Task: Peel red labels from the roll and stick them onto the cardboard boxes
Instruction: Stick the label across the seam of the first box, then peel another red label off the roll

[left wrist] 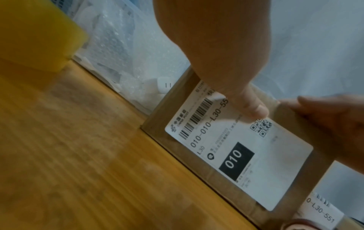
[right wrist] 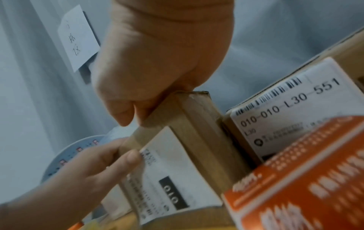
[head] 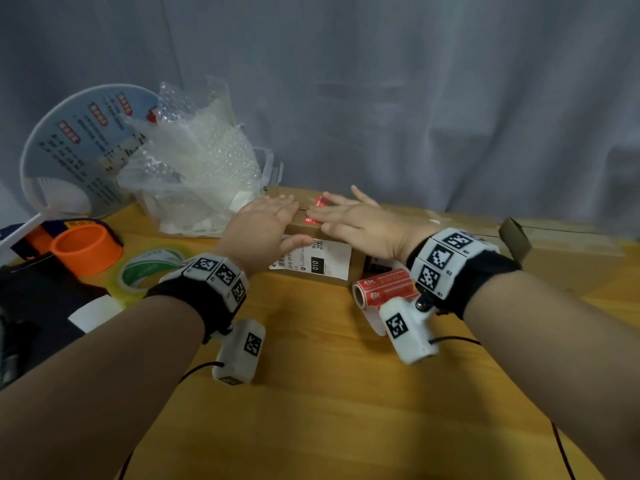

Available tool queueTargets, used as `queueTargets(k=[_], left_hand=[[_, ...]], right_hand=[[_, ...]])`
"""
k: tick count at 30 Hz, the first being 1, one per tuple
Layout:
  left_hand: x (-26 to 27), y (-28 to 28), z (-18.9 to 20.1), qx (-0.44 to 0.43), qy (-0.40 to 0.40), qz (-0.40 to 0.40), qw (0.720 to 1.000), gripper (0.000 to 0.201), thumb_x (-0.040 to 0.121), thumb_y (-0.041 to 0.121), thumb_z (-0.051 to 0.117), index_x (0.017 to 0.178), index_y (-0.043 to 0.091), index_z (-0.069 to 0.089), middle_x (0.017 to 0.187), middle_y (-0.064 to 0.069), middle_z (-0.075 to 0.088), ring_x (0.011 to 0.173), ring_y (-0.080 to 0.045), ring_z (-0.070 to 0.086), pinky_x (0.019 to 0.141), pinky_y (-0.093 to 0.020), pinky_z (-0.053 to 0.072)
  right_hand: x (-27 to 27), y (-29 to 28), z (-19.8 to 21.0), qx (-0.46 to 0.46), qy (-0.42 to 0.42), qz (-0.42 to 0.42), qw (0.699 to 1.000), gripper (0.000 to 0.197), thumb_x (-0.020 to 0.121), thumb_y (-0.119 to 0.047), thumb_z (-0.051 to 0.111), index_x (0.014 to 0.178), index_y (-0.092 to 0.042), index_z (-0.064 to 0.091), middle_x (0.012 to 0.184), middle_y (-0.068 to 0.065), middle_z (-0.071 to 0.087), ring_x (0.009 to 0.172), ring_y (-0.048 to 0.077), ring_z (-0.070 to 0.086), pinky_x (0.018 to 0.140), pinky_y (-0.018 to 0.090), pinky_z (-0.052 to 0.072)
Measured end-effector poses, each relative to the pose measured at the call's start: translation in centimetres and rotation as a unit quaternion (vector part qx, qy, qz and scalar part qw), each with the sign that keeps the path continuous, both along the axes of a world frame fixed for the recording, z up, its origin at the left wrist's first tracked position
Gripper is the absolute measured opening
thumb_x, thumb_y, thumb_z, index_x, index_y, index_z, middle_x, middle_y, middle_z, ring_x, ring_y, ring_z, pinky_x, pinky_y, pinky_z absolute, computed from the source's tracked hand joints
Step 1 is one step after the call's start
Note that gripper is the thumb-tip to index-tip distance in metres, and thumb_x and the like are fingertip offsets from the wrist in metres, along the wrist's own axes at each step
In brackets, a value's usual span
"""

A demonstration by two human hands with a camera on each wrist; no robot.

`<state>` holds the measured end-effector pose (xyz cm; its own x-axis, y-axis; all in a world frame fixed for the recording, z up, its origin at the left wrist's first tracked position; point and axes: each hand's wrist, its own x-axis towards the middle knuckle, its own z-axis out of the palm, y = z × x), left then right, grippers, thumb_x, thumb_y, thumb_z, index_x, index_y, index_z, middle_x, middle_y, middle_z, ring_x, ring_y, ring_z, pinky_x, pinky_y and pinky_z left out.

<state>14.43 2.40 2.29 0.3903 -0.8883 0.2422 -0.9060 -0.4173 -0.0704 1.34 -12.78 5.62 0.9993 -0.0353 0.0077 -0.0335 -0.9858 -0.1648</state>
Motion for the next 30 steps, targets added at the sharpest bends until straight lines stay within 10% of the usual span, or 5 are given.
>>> queueTargets(k=[7, 16, 30], left_hand=[[-0.2, 0.0, 0.0, 0.002, 0.008, 0.001, 1.0, 0.077, 0.087, 0.063, 0.034, 0.144, 0.012, 0.033, 0.152, -0.006, 0.034, 0.141, -0.019, 0.03, 0.117, -0.032, 0.014], [-0.1, -0.8, 0.9, 0.037, 0.007, 0.021, 0.999, 0.08, 0.087, 0.064, 0.031, 0.146, 0.009, 0.026, 0.155, -0.009, 0.028, 0.144, -0.022, 0.024, 0.118, -0.035, 0.012], [-7.0, 0.0, 5.6, -0.124, 0.019, -0.088, 0.988, 0.046, 0.095, 0.039, 0.043, 0.134, 0.015, 0.048, 0.145, -0.004, 0.045, 0.135, -0.022, 0.038, 0.111, -0.039, 0.026]], right_hand=[[0.0, -0.4, 0.1, -0.015, -0.004, -0.021, 1.0, 0.045, 0.101, -0.037, 0.015, 0.141, -0.03, 0.034, 0.152, -0.014, 0.029, 0.146, 0.009, 0.008, 0.118, 0.046, -0.011], [0.9, -2.0, 0.8, -0.046, 0.035, -0.186, 0.981, 0.06, 0.095, -0.055, 0.006, 0.147, -0.029, 0.02, 0.159, -0.006, -0.008, 0.147, 0.022, -0.007, 0.116, 0.053, -0.011], [-8.7, -1.3, 2.8, 0.0, -0.081, -0.192, 0.978, 0.046, 0.093, -0.027, 0.049, 0.138, -0.018, 0.042, 0.15, 0.009, 0.034, 0.141, 0.027, 0.023, 0.115, 0.04, 0.021]])
